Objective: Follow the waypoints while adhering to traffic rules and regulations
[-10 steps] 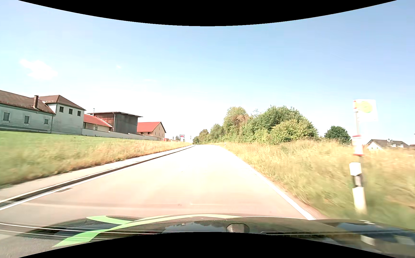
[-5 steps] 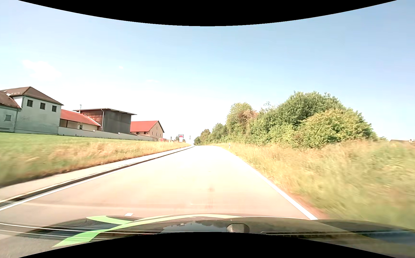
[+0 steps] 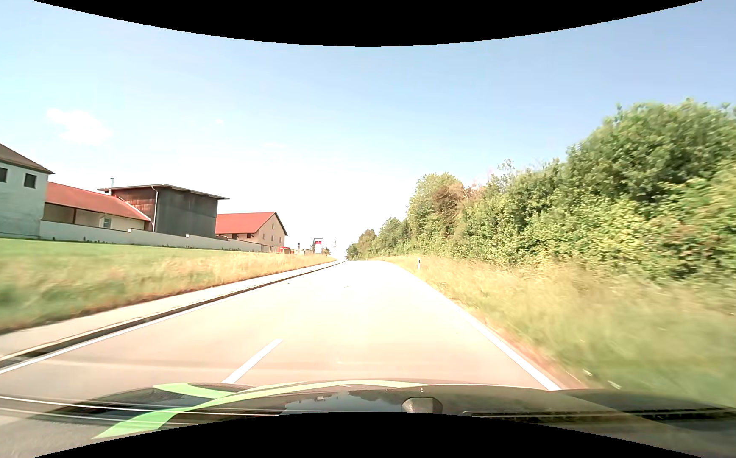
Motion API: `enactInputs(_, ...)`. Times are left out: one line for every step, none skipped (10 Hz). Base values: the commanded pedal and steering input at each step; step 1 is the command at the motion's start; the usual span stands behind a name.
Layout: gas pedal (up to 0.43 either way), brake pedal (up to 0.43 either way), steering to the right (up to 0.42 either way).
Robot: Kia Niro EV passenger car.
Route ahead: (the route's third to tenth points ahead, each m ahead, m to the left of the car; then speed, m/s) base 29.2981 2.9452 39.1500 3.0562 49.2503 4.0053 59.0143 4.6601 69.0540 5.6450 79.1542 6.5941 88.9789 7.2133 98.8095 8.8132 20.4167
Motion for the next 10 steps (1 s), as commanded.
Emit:
enactInputs(0.35,0.0,-0.007)
enactInputs(0.35,0.0,-0.008)
enactInputs(0.331,0.0,-0.008)
enactInputs(0.331,0.0,-0.007)
enactInputs(0.319,0.0,-0.008)
enactInputs(0.319,0.0,-0.008)
enactInputs(0.319,0.0,-0.008)
enactInputs(0.319,0.0,-0.007)
enactInputs(0.319,0.0,-0.007)
enactInputs(0.331,0.0,-0.007)
